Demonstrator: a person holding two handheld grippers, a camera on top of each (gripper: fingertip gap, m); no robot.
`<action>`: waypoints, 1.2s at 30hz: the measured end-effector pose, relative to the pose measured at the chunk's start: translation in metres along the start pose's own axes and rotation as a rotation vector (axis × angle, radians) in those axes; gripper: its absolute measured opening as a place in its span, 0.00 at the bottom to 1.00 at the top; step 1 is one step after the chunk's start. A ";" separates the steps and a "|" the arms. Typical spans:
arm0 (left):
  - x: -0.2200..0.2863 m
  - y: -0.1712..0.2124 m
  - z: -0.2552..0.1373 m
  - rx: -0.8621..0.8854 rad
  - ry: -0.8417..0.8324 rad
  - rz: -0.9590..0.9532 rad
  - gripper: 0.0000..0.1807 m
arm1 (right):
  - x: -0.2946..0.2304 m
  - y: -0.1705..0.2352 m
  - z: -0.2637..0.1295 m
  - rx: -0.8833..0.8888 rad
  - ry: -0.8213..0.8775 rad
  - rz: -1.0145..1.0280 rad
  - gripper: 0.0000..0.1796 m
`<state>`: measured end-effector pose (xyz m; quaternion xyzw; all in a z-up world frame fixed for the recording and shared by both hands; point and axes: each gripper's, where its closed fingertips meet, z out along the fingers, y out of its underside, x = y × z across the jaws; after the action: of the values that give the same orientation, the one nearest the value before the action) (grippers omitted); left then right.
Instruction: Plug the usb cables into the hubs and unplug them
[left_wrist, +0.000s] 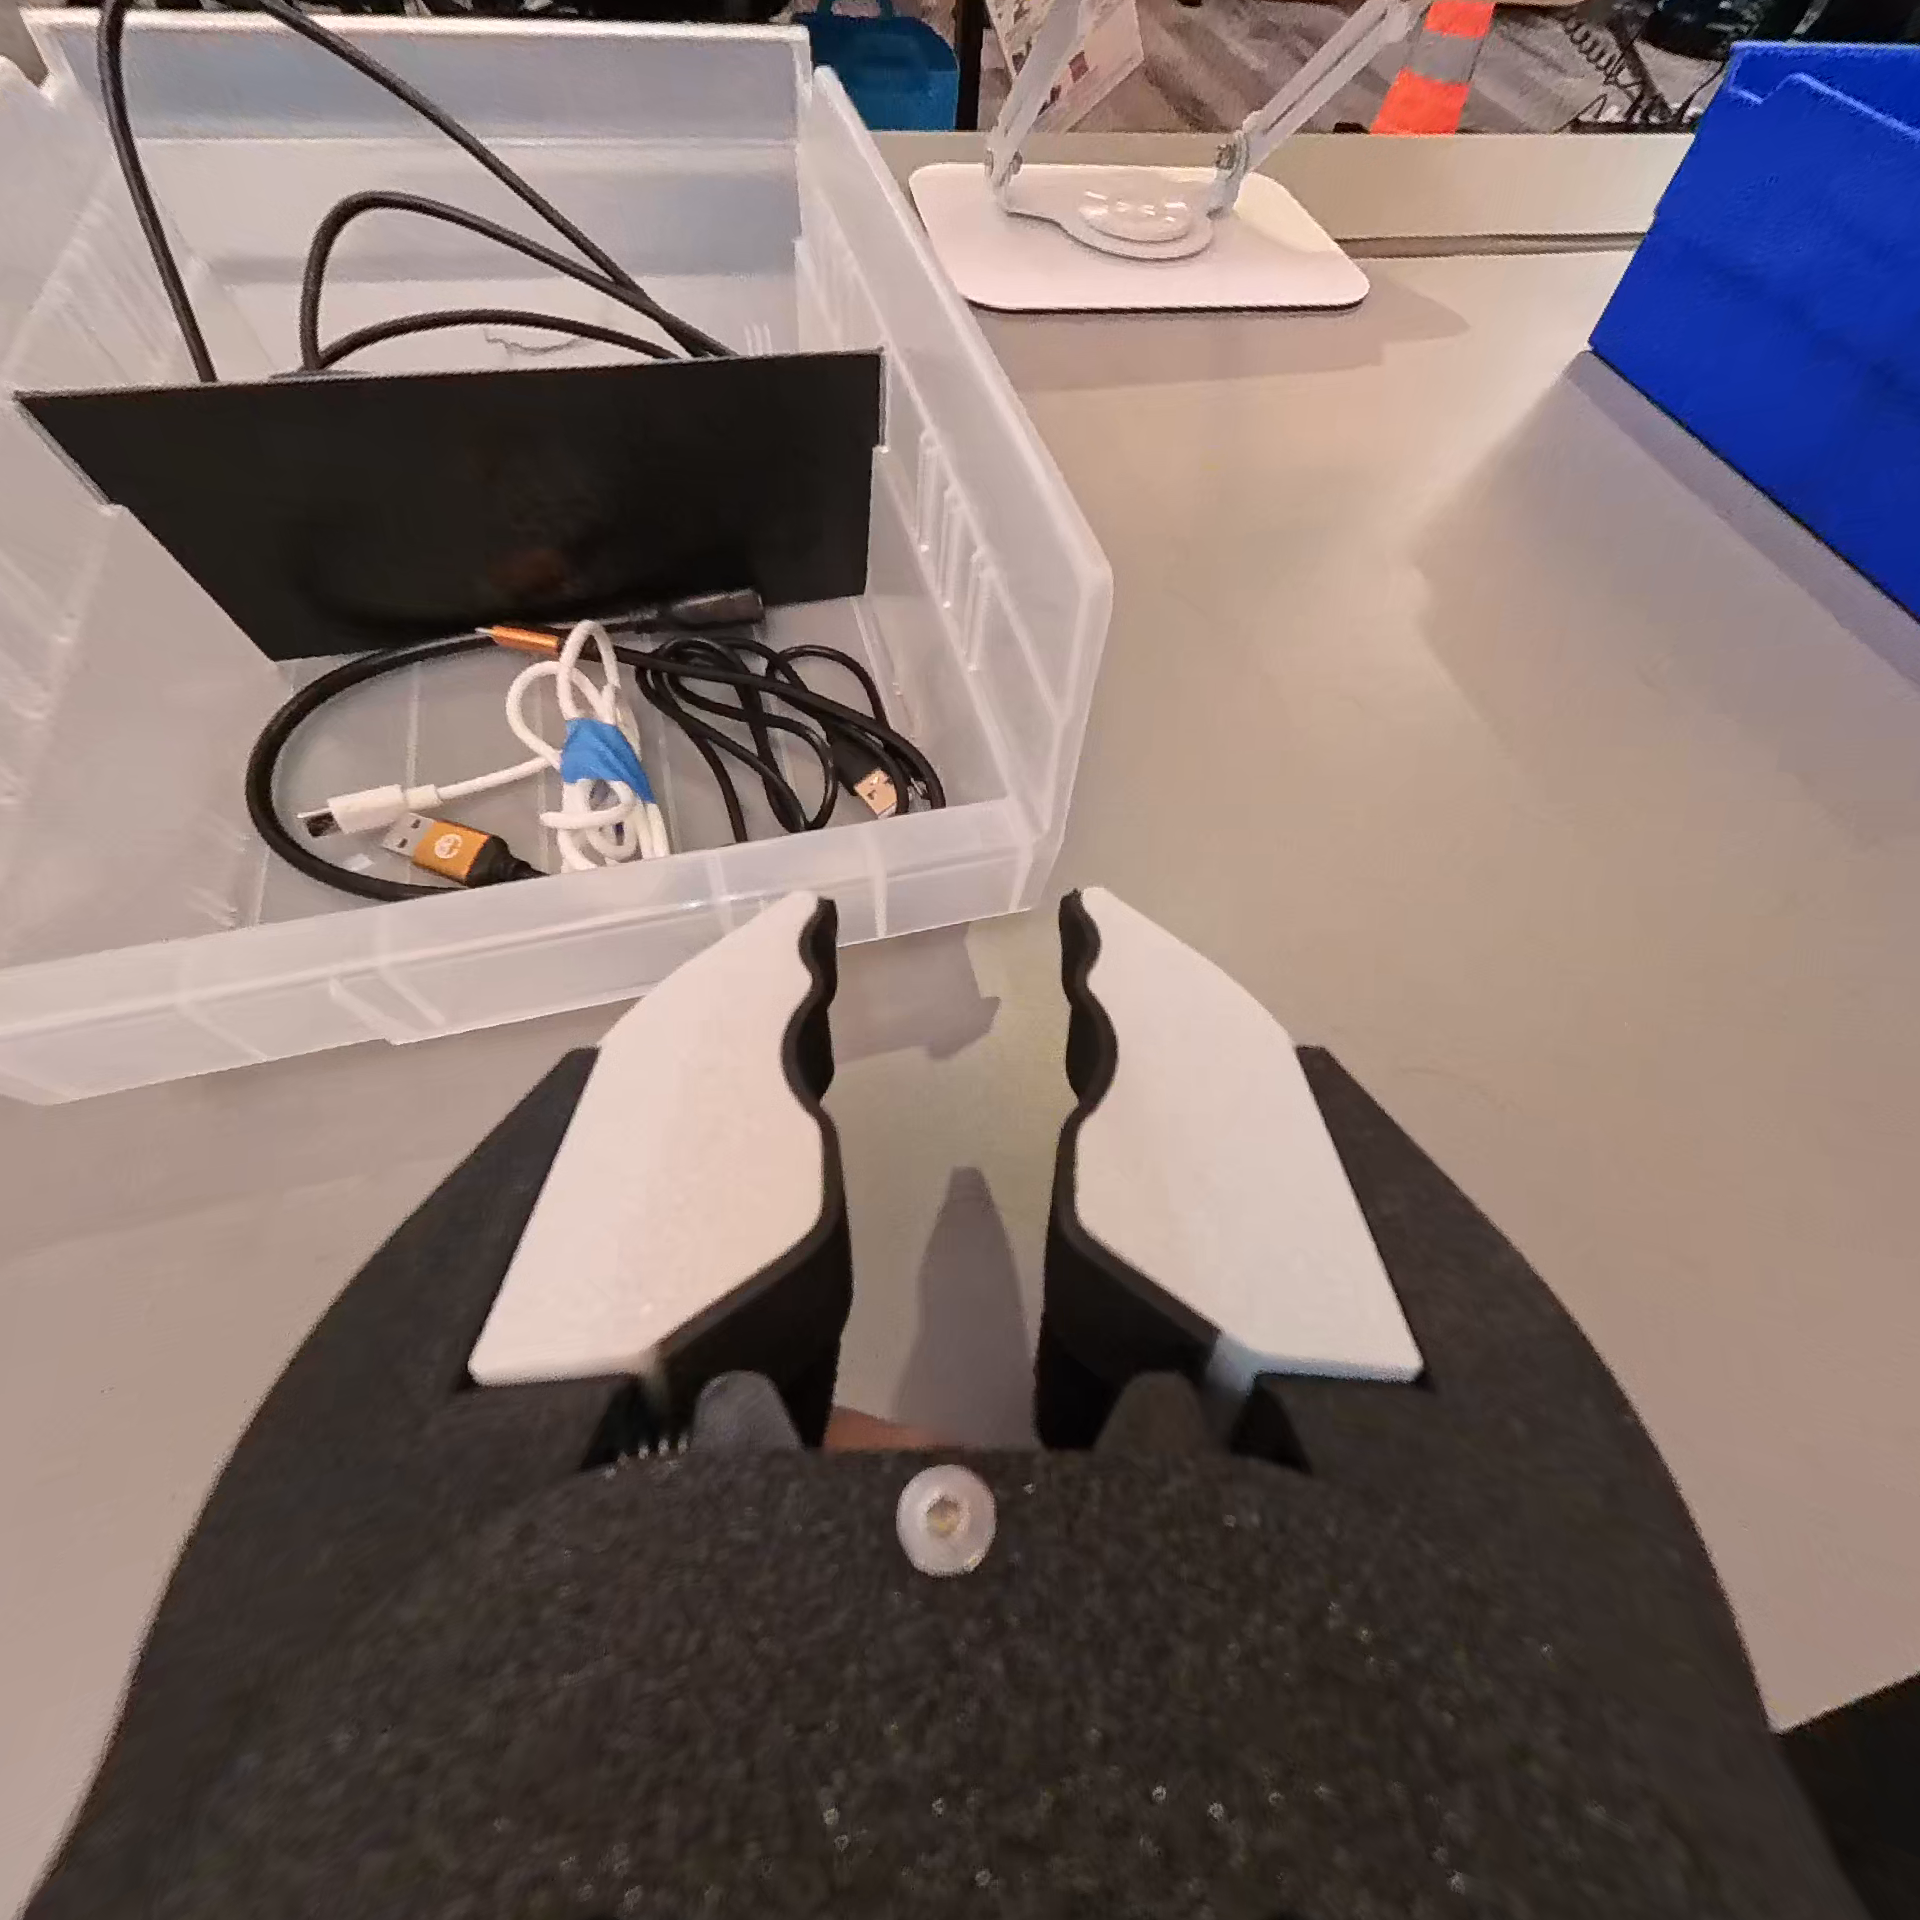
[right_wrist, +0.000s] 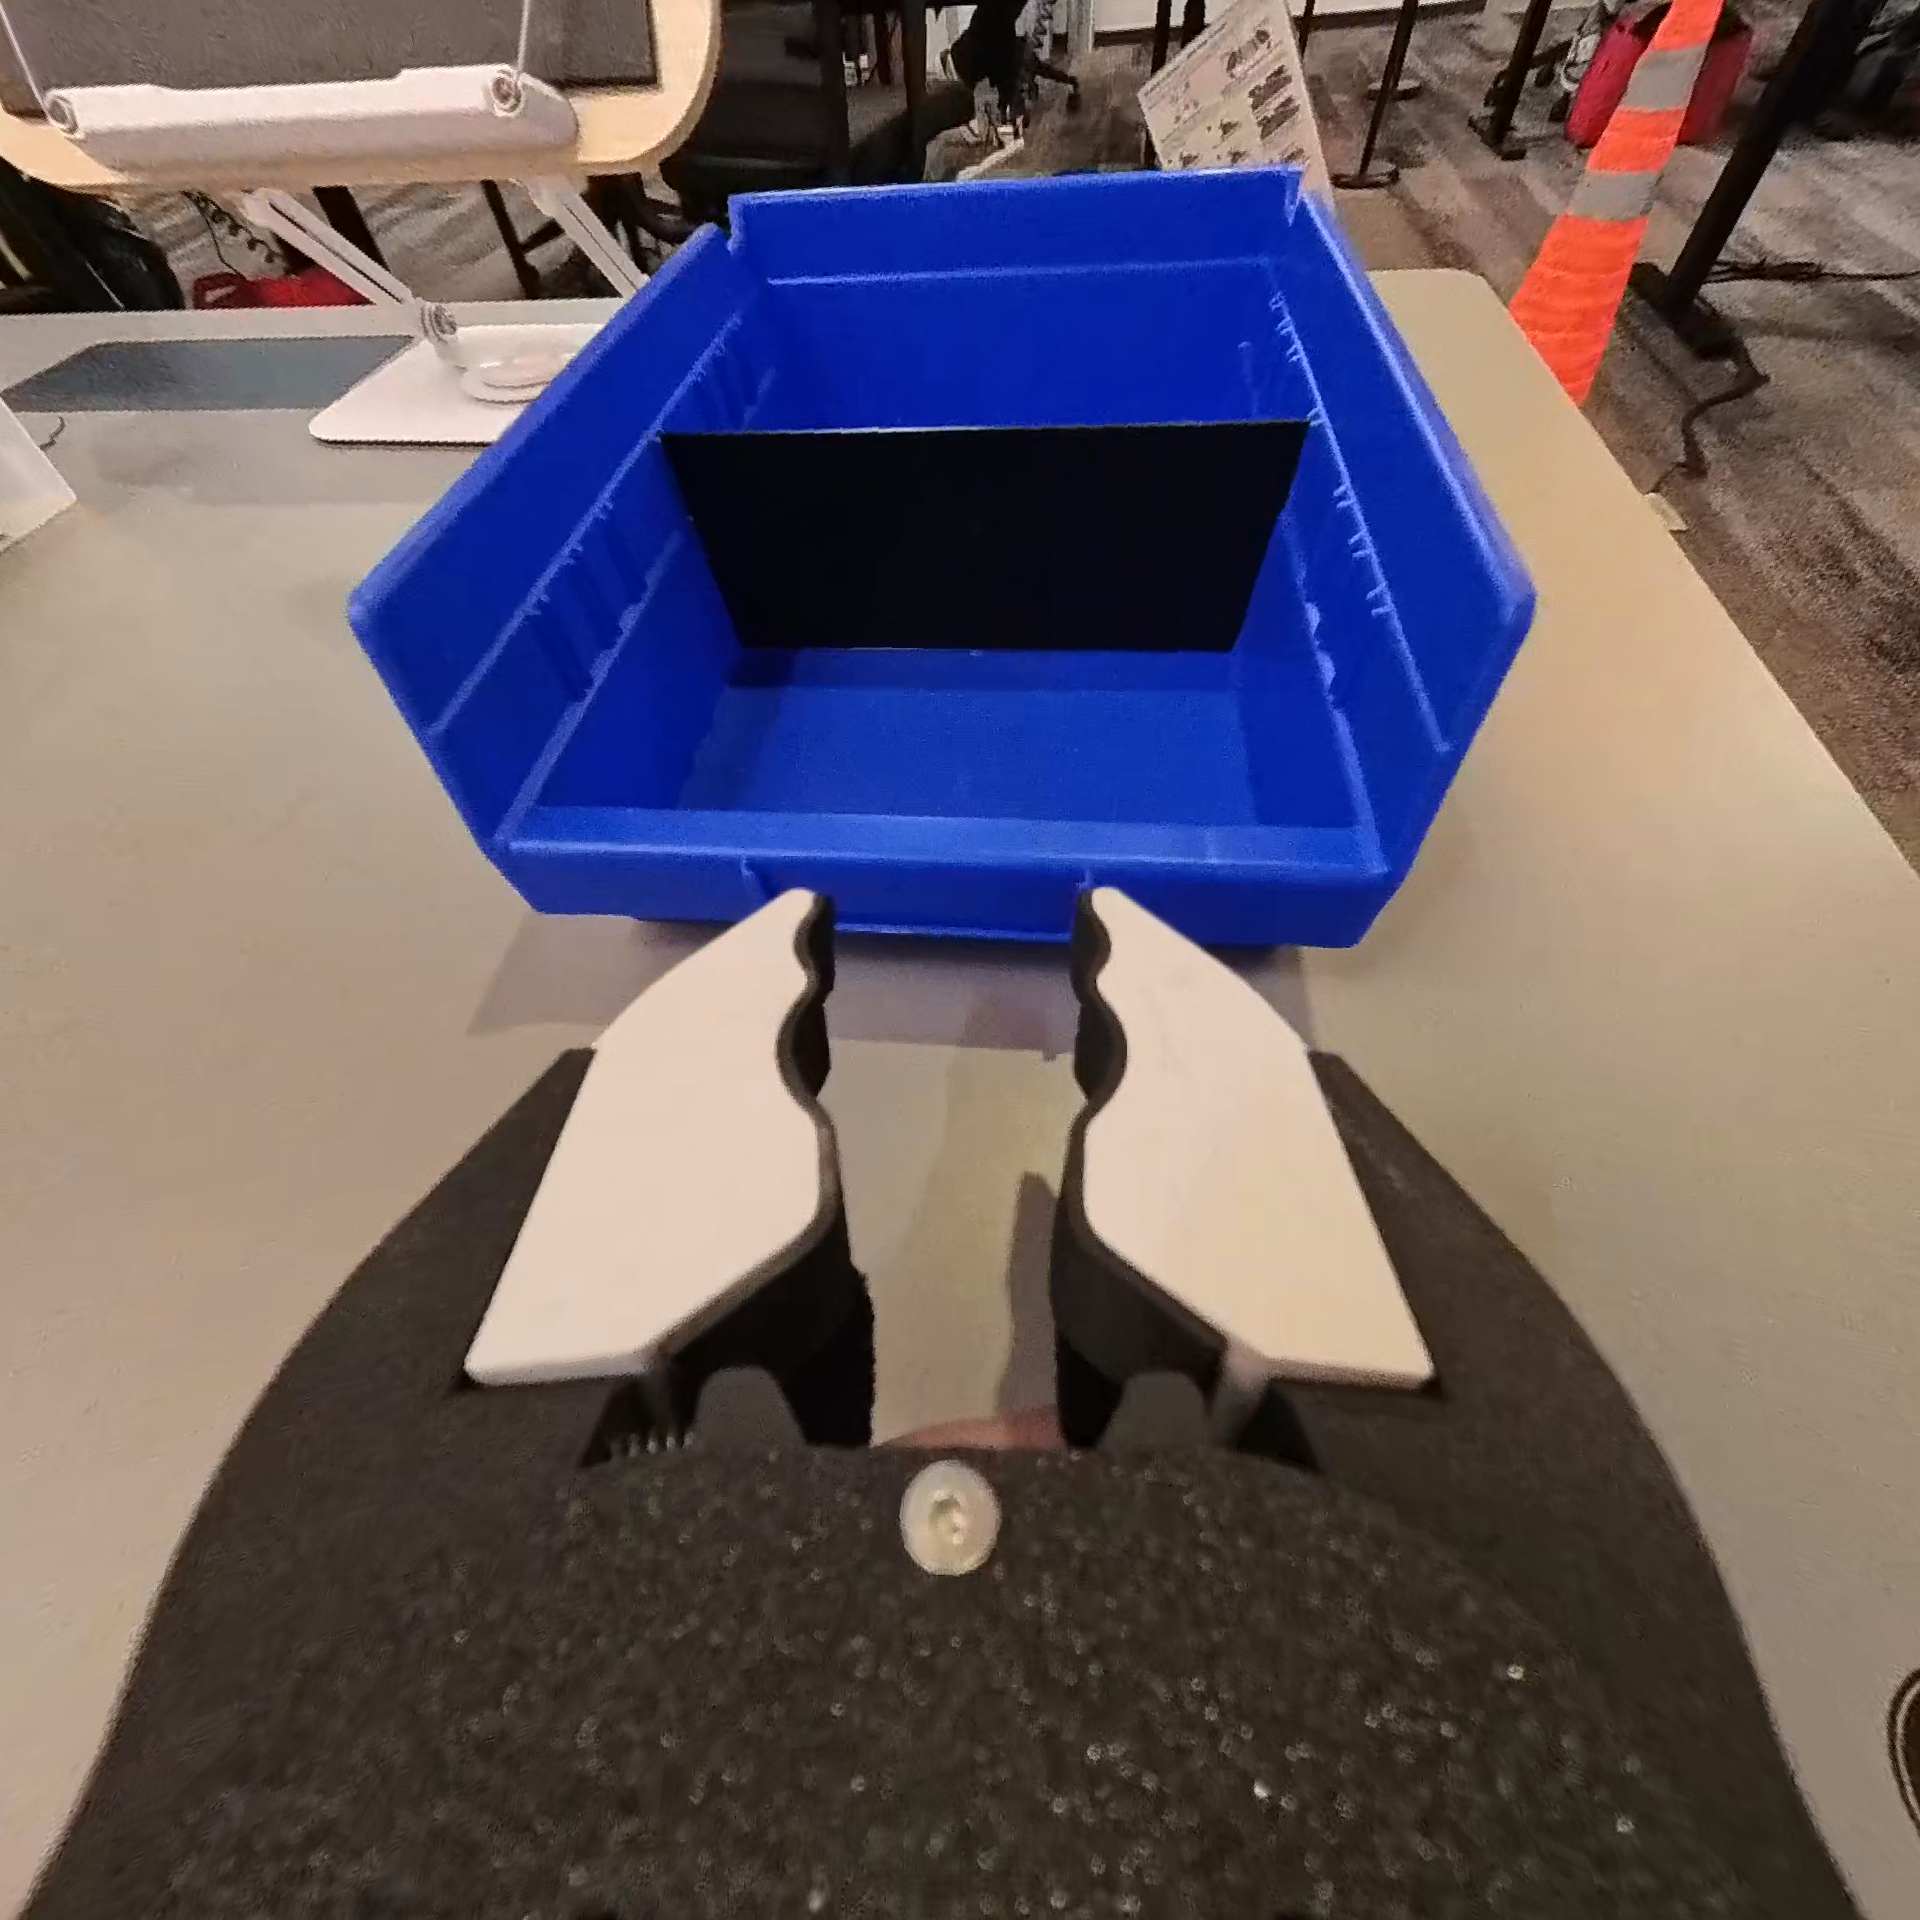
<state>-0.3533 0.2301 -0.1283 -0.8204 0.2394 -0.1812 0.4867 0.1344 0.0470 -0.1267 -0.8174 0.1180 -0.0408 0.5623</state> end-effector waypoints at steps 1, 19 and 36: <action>0.000 0.000 0.000 -0.001 0.003 -0.001 0.23 | 0.001 -0.001 0.000 0.004 -0.003 0.010 0.24; 0.001 0.007 0.005 -0.036 0.045 -0.041 0.23 | -0.007 0.008 0.008 -0.043 -0.030 -0.049 0.21; 0.002 0.009 0.007 -0.045 0.079 -0.069 0.23 | -0.024 0.006 0.010 -0.032 -0.060 -0.082 0.21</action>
<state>-0.3500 0.2298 -0.1391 -0.8310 0.2341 -0.2247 0.4518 0.1126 0.0601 -0.1341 -0.8313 0.0681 -0.0375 0.5503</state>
